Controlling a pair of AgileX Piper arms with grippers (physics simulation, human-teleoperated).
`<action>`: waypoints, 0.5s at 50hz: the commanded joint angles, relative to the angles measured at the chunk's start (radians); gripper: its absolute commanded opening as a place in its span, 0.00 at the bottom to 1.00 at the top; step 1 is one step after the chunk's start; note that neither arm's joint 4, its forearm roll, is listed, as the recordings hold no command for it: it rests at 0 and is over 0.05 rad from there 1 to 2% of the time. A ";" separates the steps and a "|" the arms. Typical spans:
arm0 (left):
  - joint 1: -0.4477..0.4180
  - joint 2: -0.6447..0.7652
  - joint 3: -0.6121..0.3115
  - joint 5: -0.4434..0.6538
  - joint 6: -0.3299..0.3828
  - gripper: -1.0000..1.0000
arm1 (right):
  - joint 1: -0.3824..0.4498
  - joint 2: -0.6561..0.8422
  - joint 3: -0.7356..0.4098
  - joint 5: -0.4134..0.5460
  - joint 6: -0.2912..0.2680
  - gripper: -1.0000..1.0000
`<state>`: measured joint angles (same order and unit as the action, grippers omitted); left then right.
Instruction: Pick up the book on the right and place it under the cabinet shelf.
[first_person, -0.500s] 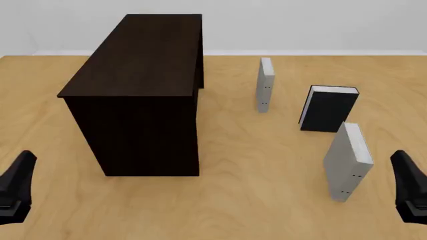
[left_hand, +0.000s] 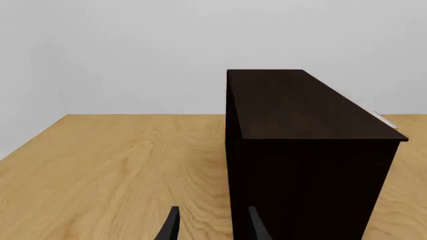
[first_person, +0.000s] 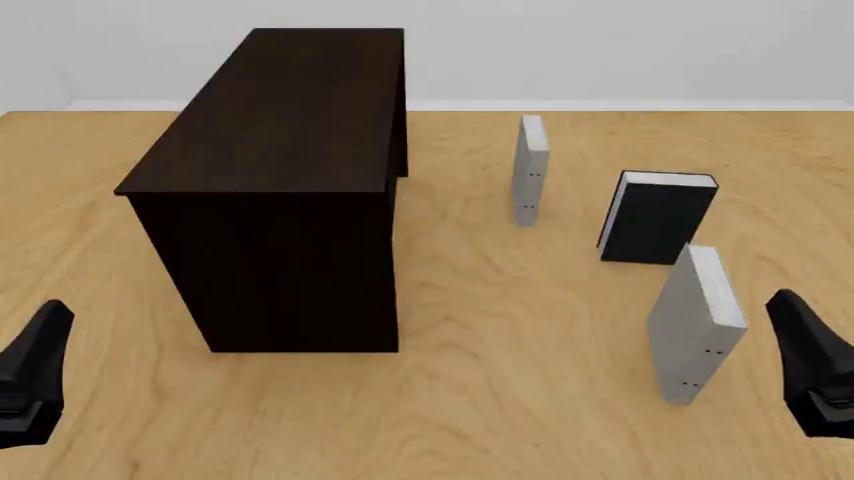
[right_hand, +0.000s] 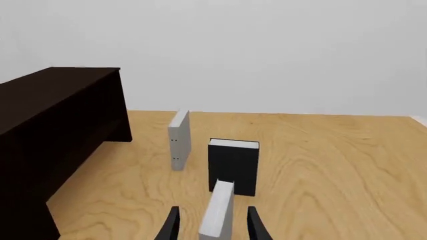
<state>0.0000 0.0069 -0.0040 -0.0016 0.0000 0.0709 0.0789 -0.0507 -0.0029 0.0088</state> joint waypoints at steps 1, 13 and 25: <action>0.000 0.000 0.000 0.000 0.000 1.00 | 0.004 -0.031 -0.147 0.148 -0.003 1.00; 0.000 0.000 0.000 0.000 0.000 1.00 | 0.051 0.074 -0.316 0.222 -0.045 1.00; 0.000 0.000 0.000 0.000 0.000 1.00 | 0.086 0.208 -0.478 0.339 -0.049 1.00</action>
<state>0.0000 0.0073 -0.0043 -0.0017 0.0000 0.1252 0.1922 -0.4037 0.2508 -0.0360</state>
